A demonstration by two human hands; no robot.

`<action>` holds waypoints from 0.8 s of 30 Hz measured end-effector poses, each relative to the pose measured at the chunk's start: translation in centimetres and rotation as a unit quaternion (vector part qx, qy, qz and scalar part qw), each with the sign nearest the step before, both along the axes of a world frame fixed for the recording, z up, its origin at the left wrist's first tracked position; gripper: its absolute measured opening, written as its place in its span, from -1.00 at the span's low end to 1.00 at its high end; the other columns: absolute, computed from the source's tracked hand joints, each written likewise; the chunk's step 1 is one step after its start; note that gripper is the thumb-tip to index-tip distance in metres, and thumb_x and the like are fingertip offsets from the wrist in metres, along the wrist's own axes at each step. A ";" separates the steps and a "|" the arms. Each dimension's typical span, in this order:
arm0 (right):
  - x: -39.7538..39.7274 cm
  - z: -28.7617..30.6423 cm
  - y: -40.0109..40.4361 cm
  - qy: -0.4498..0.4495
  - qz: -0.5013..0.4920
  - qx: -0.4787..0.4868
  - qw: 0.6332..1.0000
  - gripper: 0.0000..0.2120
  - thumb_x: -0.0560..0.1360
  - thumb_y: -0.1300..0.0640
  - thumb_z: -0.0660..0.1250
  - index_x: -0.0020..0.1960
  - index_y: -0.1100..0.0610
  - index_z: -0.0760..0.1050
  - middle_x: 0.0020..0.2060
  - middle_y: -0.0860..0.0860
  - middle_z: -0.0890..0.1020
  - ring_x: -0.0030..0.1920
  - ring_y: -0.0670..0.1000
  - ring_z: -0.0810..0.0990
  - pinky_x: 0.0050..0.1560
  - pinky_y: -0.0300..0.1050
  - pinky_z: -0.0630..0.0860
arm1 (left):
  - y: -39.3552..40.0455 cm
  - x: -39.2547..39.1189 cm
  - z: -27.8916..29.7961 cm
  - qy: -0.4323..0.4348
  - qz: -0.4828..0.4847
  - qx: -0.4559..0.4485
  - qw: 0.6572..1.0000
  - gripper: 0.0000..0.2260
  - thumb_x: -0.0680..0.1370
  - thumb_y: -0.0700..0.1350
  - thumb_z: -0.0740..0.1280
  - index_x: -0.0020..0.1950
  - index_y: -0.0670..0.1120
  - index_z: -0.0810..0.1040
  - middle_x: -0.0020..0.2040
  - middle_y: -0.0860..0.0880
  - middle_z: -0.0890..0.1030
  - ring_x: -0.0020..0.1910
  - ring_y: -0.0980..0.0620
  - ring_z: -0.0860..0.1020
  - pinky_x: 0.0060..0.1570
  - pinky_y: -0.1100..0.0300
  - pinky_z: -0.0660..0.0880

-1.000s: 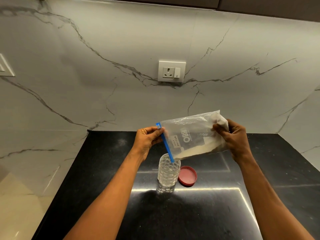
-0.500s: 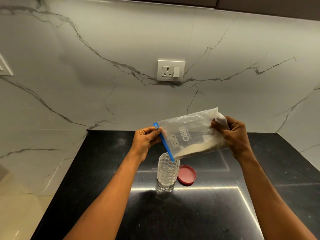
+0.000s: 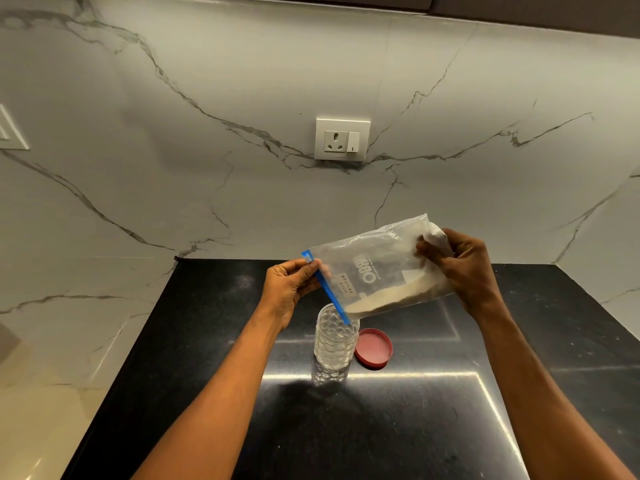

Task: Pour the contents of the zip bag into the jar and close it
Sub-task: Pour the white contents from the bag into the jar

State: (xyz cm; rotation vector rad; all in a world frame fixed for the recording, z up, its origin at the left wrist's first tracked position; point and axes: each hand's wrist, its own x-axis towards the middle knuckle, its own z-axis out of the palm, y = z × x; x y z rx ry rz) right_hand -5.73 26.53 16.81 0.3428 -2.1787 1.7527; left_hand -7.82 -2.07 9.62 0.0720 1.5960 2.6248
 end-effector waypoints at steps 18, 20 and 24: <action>-0.1 0.0 -0.8 0.006 -0.015 0.045 0.999 -0.89 0.48 0.20 0.42 -0.02 0.19 0.64 -0.17 0.14 0.70 -0.20 0.01 0.67 -0.16 -0.09 0.64 | -0.2 0.6 -1.1 -0.024 0.012 0.015 1.000 -0.88 0.56 -0.24 0.36 0.05 -0.20 0.65 0.00 -0.14 0.72 0.01 -0.10 0.71 -0.10 0.12 0.67; -0.2 0.0 -0.7 0.007 -0.021 0.042 0.999 -0.85 0.47 0.19 0.43 -0.02 0.26 0.63 -0.18 0.22 0.68 -0.21 0.11 0.66 -0.17 0.01 0.62 | -0.2 0.5 -1.2 -0.023 0.011 0.016 1.000 -0.87 0.56 -0.24 0.36 0.07 -0.21 0.65 0.01 -0.16 0.71 0.03 -0.12 0.70 -0.09 0.12 0.67; -0.3 0.0 -0.7 0.003 -0.017 0.063 0.998 -0.85 0.47 0.17 0.44 -0.02 0.24 0.63 -0.17 0.22 0.69 -0.21 0.16 0.65 -0.19 0.04 0.60 | -0.3 0.5 -1.2 -0.022 0.009 0.011 1.000 -0.86 0.56 -0.24 0.36 0.08 -0.23 0.65 0.03 -0.18 0.71 0.05 -0.13 0.70 -0.07 0.10 0.67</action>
